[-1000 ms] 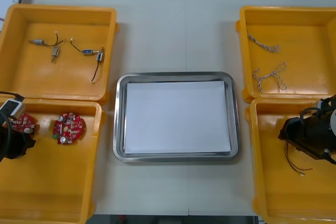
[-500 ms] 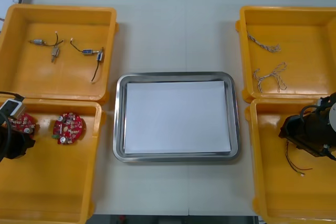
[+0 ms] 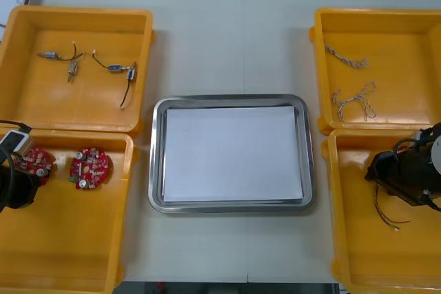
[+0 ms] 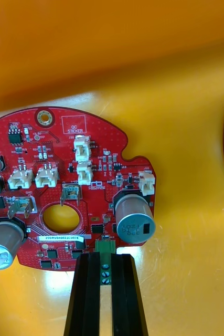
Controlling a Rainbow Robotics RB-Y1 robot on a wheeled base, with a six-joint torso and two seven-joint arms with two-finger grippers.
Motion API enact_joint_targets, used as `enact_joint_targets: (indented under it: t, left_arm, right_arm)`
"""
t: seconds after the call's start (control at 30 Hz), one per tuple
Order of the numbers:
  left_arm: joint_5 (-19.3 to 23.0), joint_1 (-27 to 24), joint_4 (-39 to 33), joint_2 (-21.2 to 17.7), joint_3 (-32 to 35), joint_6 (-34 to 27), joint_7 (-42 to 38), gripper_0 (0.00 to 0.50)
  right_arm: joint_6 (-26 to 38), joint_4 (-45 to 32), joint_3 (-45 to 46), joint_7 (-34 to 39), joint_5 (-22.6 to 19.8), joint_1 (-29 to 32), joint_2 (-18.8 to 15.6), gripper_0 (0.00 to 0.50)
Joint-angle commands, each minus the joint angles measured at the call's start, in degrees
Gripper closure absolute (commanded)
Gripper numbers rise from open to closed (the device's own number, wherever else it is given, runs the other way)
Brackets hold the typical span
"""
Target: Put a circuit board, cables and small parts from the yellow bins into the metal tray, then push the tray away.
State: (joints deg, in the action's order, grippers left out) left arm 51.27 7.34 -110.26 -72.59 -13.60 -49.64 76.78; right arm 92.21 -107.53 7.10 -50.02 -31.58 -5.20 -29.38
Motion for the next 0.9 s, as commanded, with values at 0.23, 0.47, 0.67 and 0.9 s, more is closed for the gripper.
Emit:
enact_joint_targets:
  t: [0.23, 0.47, 0.67, 0.9]
  left_arm:
    - [0.1, 0.5, -0.1, 0.3, -0.6, -0.4, 4.9, 0.5]
    - [1.3, -0.2, -1.1, -1.0, -0.5, -1.4, 4.9, 0.5]
    - [2.5, -0.2, -2.9, -1.2, 2.2, -5.9, 4.9, 0.5]
    - [3.9, -0.2, -7.2, -1.2, 7.1, -13.6, 4.3, 0.5]
  right_arm:
    - [-1.9, 0.7, -0.8, 0.6, -1.3, 0.4, -2.0, 0.0]
    - [-2.0, 0.7, -0.4, 0.1, -1.3, 0.8, -2.0, 0.0]
    - [-2.5, -0.1, -0.2, -0.3, -1.3, 1.9, -2.0, 0.0]
    - [-2.9, -0.6, -0.1, -0.6, -1.4, 2.9, -2.0, 0.338]
